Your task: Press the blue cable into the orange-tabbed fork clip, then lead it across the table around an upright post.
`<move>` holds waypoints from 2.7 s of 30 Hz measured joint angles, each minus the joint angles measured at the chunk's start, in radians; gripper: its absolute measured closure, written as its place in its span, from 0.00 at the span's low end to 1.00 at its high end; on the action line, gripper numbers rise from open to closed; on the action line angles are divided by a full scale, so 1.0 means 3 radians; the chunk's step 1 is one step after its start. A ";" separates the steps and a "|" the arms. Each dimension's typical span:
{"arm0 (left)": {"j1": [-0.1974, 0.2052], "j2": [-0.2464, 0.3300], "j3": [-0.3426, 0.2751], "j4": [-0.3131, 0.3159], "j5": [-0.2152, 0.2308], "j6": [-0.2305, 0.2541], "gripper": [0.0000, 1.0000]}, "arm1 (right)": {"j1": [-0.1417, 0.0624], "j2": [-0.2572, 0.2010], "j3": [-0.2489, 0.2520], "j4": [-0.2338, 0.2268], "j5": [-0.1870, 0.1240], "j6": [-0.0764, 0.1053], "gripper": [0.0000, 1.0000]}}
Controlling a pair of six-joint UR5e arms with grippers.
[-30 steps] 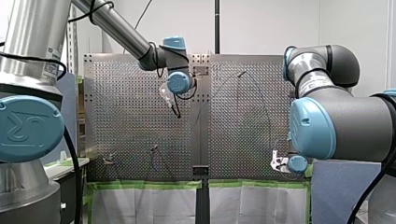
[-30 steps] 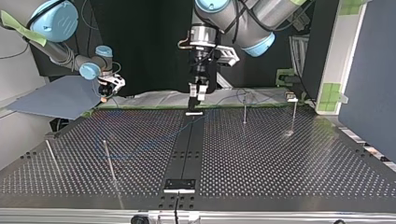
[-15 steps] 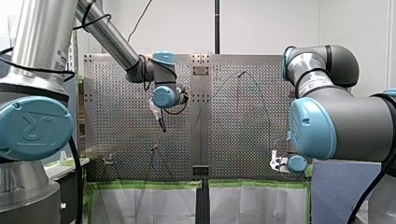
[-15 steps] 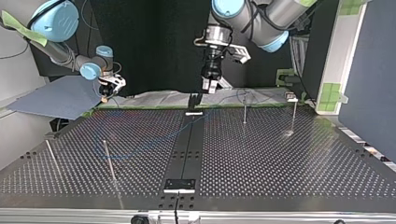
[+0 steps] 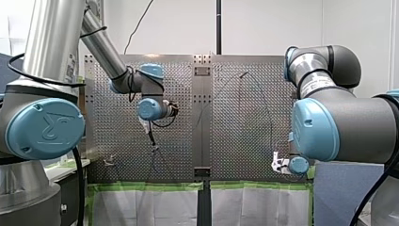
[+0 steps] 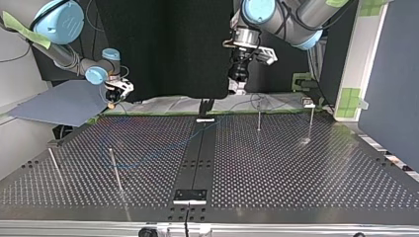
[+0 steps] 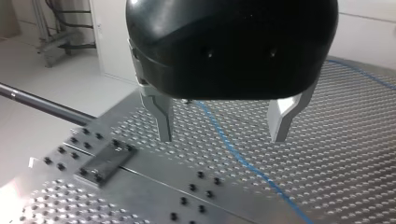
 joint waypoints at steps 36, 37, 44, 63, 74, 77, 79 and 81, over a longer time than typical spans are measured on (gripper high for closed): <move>0.0227 -0.0182 -0.0651 0.0354 0.0046 0.0648 0.00 | -0.0009 0.0000 -0.0020 0.0054 -0.0005 0.0000 1.00; 0.0228 -0.0182 -0.0648 0.0354 0.0044 0.0658 0.00 | -0.0009 0.0000 -0.0020 0.0057 -0.0005 0.0000 1.00; 0.0229 -0.0183 -0.0645 0.0354 0.0042 0.0670 0.00 | -0.0009 0.0000 -0.0020 0.0061 -0.0004 0.0000 1.00; 0.0229 -0.0183 -0.0644 0.0354 0.0042 0.0671 0.00 | -0.0009 0.0000 -0.0020 0.0061 -0.0005 0.0000 1.00; 0.0229 -0.0183 -0.0644 0.0354 0.0042 0.0671 0.00 | -0.0009 0.0000 -0.0020 0.0061 -0.0004 0.0000 1.00; 0.0229 -0.0183 -0.0644 0.0354 0.0042 0.0671 0.00 | -0.0009 0.0000 -0.0020 0.0061 -0.0005 0.0000 1.00; 0.0229 -0.0183 -0.0644 0.0354 0.0042 0.0671 0.00 | -0.0009 0.0000 -0.0020 0.0061 -0.0005 0.0000 1.00; 0.0229 -0.0183 -0.0644 0.0354 0.0042 0.0671 0.00 | -0.0008 0.0000 -0.0020 0.0061 -0.0005 0.0000 1.00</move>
